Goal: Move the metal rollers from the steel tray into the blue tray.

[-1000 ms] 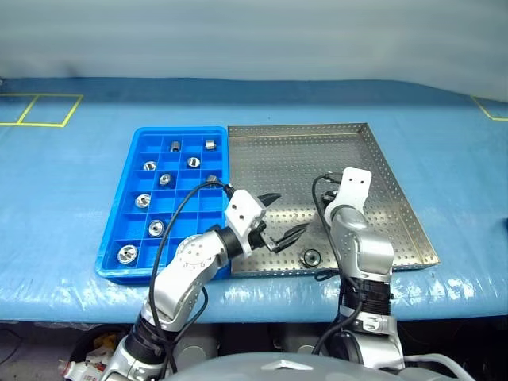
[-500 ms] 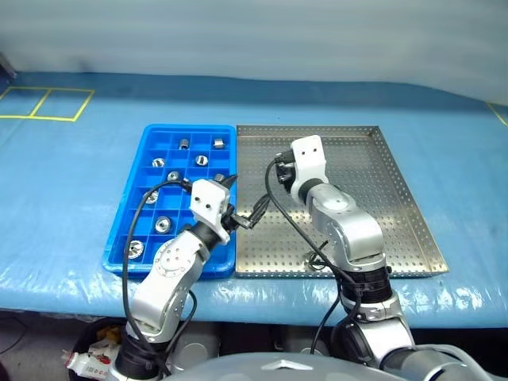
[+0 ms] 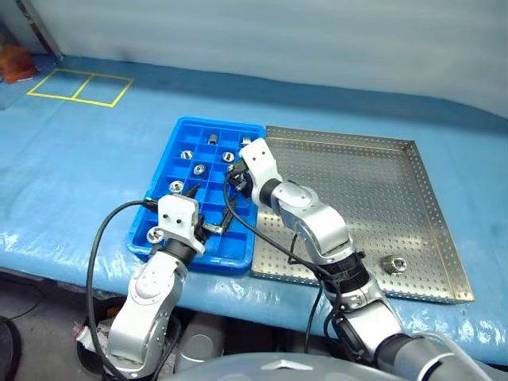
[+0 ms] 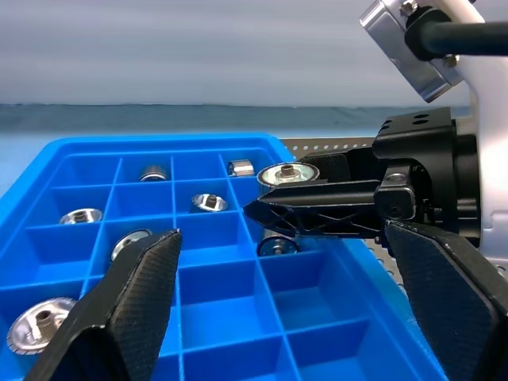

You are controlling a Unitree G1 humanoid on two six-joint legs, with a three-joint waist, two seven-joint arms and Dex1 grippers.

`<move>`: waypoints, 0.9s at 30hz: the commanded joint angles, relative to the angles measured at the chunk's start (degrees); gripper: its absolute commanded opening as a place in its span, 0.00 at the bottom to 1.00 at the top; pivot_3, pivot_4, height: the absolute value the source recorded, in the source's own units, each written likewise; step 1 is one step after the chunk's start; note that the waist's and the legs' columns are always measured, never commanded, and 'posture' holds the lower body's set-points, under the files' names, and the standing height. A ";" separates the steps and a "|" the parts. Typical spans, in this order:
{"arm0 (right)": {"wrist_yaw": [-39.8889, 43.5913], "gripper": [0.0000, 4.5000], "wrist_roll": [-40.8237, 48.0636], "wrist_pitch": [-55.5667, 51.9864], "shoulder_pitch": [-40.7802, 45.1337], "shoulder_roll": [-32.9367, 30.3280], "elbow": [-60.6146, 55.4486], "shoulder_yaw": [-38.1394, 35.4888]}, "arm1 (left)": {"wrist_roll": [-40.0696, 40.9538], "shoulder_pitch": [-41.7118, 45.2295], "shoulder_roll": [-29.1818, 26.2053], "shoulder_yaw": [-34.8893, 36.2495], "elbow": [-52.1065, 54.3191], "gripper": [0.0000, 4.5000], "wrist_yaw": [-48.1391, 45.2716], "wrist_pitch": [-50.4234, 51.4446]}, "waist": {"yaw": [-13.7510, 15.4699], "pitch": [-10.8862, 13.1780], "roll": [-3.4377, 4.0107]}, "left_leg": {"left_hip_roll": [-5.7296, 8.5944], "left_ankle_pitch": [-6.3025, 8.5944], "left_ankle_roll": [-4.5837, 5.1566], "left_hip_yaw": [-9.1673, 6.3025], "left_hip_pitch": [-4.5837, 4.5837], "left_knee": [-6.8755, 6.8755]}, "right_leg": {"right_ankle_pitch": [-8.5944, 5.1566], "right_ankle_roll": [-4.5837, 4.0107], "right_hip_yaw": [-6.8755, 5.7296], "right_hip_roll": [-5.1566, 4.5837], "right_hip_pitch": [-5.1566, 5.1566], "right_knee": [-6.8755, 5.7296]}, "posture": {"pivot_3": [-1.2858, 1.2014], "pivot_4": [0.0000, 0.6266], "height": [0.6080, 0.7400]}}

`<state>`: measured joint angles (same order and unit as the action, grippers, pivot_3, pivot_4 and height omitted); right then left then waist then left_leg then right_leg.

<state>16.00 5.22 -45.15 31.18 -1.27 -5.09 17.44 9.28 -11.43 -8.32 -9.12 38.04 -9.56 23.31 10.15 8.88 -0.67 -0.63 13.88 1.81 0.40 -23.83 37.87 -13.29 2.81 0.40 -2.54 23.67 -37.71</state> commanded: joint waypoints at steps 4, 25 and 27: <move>1.56 0.38 0.98 2.21 0.63 0.88 0.93 -1.00 | -0.36 -1.22 -0.15 0.31 3.13 1.00 0.49 -1.43 | 1.85 0.02 0.02 | 0.00 0.00 -0.01 -0.01 -0.02 -0.05 | -0.07 0.05 -0.04 0.01 0.03 0.01 | 0.71 0.24 1.00; 0.33 0.99 1.27 -4.62 -3.14 -1.59 -9.23 -3.79 | 3.21 1.20 -1.02 -1.74 0.50 1.00 -4.63 -0.24 | 5.62 0.07 0.11 | -0.02 -0.04 -0.17 -0.17 -0.22 0.01 | -0.39 -0.13 -0.42 0.02 0.11 0.05 | 0.65 0.24 1.00; -0.08 0.99 1.63 -6.92 -3.52 -2.70 -13.12 -4.88 | 3.95 1.96 -1.09 -2.43 -0.20 1.00 -5.75 0.05 | 5.04 0.06 0.11 | -0.05 -0.04 -0.17 -0.18 -0.28 0.04 | -0.39 -0.13 -0.43 0.01 0.13 0.09 | 0.64 0.24 1.00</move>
<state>16.30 6.07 -50.82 27.70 -3.88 -13.63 14.26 12.03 -10.06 -9.39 -10.53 37.59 -14.11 23.50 15.19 8.95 -0.56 -0.67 13.84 1.64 0.22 -24.15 37.91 -13.67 2.69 -0.03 -2.53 23.80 -37.59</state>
